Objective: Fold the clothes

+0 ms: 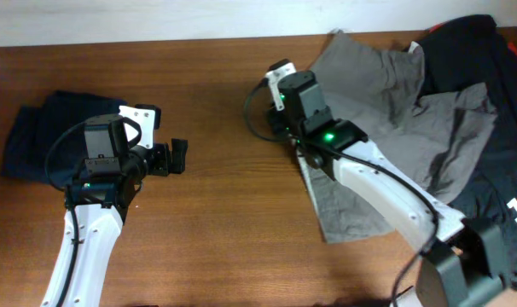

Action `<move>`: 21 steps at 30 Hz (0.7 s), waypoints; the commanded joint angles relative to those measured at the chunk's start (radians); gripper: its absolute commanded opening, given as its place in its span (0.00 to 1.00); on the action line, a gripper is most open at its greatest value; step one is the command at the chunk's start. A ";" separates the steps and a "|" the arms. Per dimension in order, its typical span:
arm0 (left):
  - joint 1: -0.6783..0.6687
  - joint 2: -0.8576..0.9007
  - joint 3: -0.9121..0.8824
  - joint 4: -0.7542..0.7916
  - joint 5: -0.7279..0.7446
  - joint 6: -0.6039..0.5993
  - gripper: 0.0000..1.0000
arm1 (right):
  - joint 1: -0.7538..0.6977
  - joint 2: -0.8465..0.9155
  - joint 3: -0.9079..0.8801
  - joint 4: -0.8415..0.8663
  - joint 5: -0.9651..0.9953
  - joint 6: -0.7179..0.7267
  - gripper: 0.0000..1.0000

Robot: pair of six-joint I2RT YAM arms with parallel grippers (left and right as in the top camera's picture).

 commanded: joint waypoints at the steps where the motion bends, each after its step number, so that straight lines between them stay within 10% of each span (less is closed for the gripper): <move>1: 0.000 0.001 0.017 0.003 0.011 0.019 0.99 | 0.009 0.015 0.020 0.063 -0.090 -0.005 0.72; 3: 0.000 0.001 0.017 0.003 0.012 0.019 0.99 | -0.008 -0.013 0.023 0.060 -0.089 -0.005 0.99; 21: -0.215 0.182 0.017 0.229 0.047 -0.227 0.99 | -0.453 -0.370 0.025 -0.485 0.030 0.206 0.99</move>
